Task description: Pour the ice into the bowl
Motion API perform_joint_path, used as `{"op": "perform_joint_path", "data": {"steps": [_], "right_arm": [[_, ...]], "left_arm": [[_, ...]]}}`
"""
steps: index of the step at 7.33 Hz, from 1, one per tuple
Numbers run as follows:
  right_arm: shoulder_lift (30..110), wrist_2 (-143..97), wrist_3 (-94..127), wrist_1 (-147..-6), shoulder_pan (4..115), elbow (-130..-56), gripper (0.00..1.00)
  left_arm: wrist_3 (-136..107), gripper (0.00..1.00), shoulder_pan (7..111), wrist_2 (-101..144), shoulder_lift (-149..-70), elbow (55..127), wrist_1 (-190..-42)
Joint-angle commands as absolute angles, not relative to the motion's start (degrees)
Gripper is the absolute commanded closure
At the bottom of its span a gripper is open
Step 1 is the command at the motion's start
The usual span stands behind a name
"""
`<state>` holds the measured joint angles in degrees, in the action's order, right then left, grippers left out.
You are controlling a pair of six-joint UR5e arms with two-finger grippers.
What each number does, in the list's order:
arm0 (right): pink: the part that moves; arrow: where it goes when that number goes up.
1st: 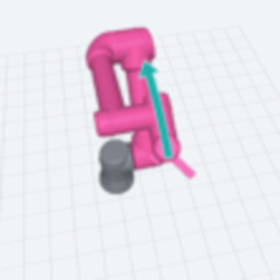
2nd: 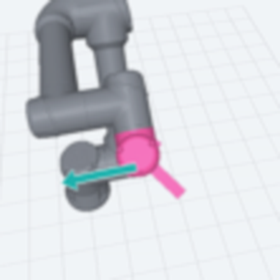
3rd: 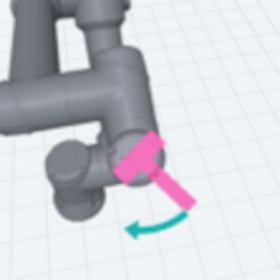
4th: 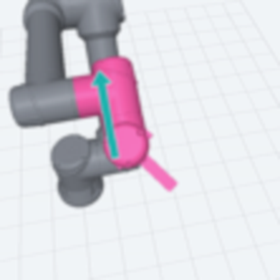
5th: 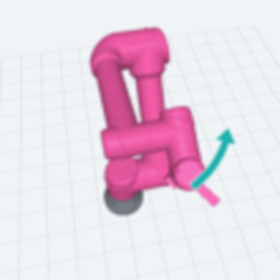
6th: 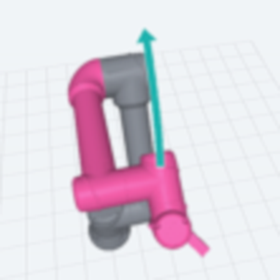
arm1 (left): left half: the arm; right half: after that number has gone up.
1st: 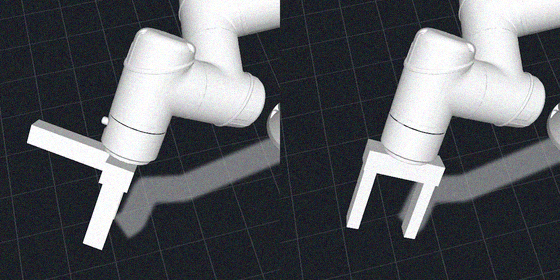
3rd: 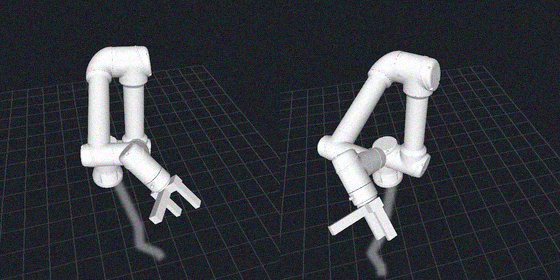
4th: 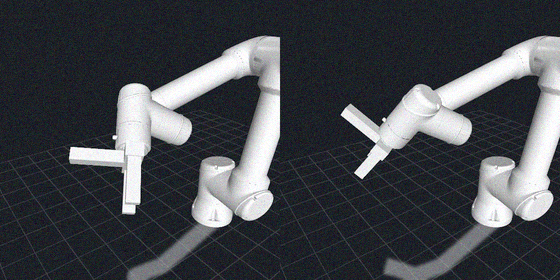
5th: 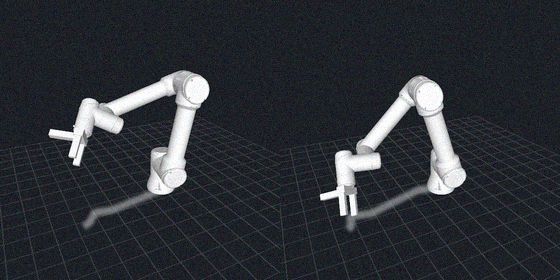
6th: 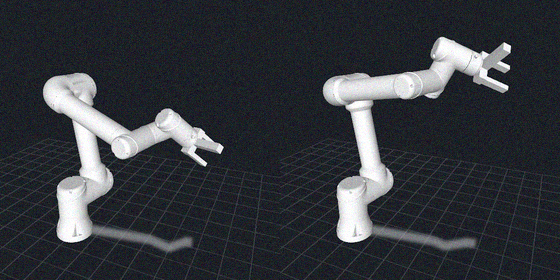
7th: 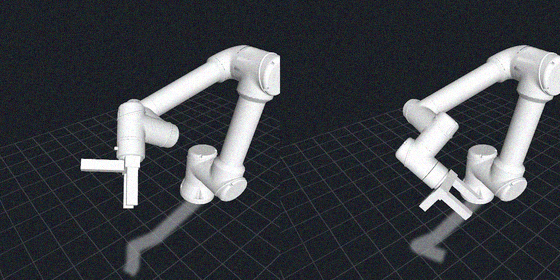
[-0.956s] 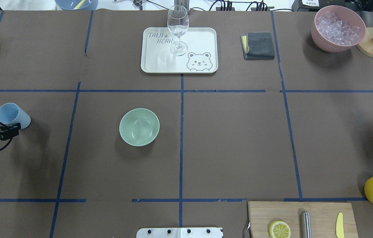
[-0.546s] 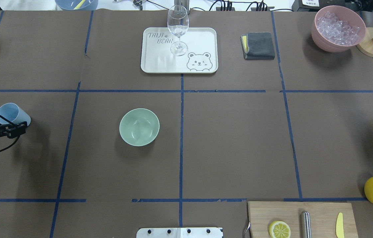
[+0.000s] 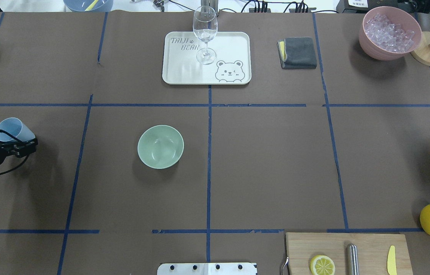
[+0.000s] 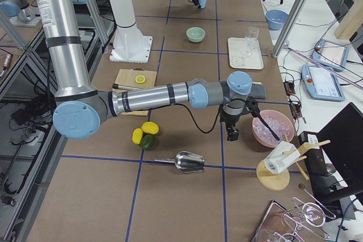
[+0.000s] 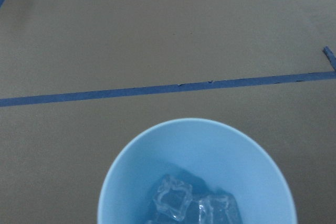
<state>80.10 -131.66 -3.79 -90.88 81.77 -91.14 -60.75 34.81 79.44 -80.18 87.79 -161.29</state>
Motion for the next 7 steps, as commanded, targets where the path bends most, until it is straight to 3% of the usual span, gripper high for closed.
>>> {"op": "perform_joint_path", "data": {"steps": [1,5,7], "right_arm": [[80.1,-131.7,-3.8,-90.9,81.8,-91.1,0.00],[80.1,-131.7,-3.8,-90.9,81.8,-91.1,0.00],[80.2,-131.7,-3.8,-90.9,81.8,-91.1,0.00]], "left_arm": [[-60.8,0.04,35.3,77.9,-80.5,87.7,-162.0],[-61.2,0.04,35.5,72.1,-80.5,87.7,-164.6],[-61.3,0.09,35.4,72.1,-80.5,87.5,-164.7]]}}
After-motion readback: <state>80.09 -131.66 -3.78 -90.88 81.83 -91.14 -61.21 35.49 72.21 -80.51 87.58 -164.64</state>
